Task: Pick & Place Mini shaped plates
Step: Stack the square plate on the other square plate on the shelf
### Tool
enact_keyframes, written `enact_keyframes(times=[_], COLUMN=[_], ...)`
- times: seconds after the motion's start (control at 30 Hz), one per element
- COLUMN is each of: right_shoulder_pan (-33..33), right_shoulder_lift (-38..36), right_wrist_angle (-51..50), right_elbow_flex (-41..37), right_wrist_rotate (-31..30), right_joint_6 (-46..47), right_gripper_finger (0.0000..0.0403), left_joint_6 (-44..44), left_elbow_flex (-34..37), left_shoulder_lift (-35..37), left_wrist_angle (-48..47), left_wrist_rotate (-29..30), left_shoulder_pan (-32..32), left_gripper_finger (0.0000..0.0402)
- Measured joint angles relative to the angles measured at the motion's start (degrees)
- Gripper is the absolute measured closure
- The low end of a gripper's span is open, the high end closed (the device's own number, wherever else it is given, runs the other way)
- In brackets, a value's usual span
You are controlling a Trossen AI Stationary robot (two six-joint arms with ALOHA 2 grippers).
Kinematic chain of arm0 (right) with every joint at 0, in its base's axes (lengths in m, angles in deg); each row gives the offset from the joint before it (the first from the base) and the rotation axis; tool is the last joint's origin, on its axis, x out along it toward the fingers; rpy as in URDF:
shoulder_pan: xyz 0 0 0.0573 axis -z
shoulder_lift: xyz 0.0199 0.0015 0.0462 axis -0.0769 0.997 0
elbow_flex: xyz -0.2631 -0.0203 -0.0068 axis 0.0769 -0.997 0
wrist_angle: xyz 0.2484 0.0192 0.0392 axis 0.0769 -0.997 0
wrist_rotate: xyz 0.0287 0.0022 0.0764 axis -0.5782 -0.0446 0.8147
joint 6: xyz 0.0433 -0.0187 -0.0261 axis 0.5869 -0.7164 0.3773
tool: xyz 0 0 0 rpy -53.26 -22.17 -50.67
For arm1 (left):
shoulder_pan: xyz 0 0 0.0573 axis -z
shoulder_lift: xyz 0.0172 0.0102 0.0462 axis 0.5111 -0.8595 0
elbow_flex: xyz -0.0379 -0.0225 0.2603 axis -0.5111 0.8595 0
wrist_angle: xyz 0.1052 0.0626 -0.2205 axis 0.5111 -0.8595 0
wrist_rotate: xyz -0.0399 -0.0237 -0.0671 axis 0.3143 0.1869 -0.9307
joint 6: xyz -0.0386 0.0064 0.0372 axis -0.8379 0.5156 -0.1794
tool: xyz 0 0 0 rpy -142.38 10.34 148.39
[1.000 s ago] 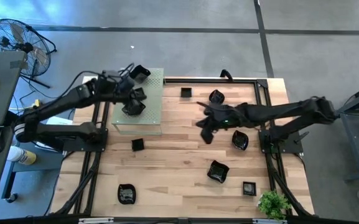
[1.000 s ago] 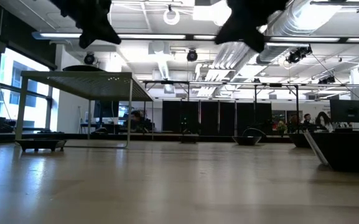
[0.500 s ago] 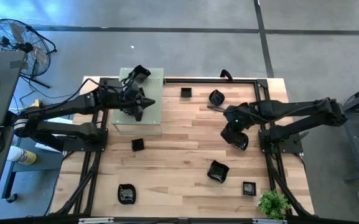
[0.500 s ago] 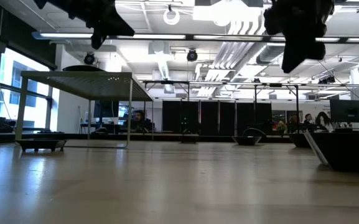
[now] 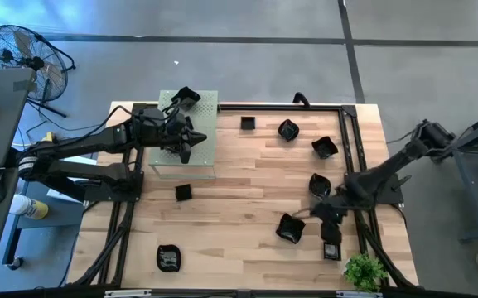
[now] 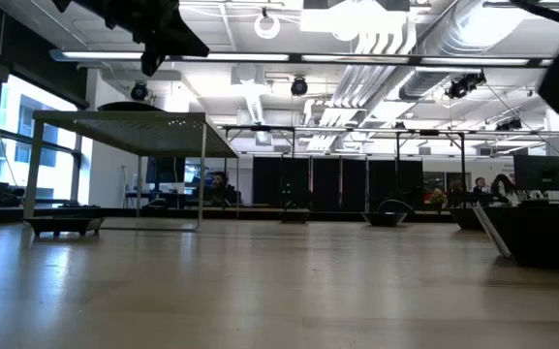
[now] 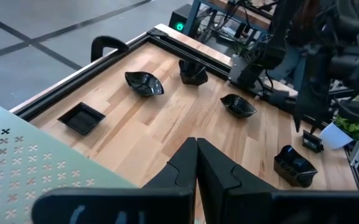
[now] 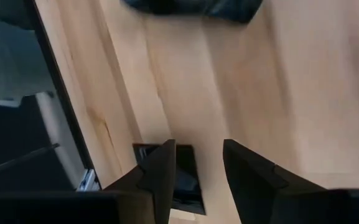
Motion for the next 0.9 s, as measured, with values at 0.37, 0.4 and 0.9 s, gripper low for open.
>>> enact_keyframes(times=[0.37,0.4,0.9], right_shoulder_pan=[-9.7,-9.9,-10.3], right_shoulder_lift=[0.0,0.0,4.4], right_wrist_angle=[10.5,10.1,11.8], right_elbow_flex=[-8.0,-8.0,-7.9], right_wrist_rotate=[-2.1,-2.2,-2.5], right_joint_6=[6.9,6.4,2.7], right_gripper_finger=[0.0274,0.0274,0.0317], left_joint_6=[0.0,0.0,0.0], left_elbow_flex=[0.0,0.0,0.0], left_shoulder_lift=[0.0,0.0,0.0], left_wrist_angle=[0.0,0.0,0.0], left_wrist_rotate=[-0.1,-0.1,-0.1], left_shoulder_pan=[0.0,0.0,0.0], left_gripper_finger=[0.0401,0.0401,0.0401])
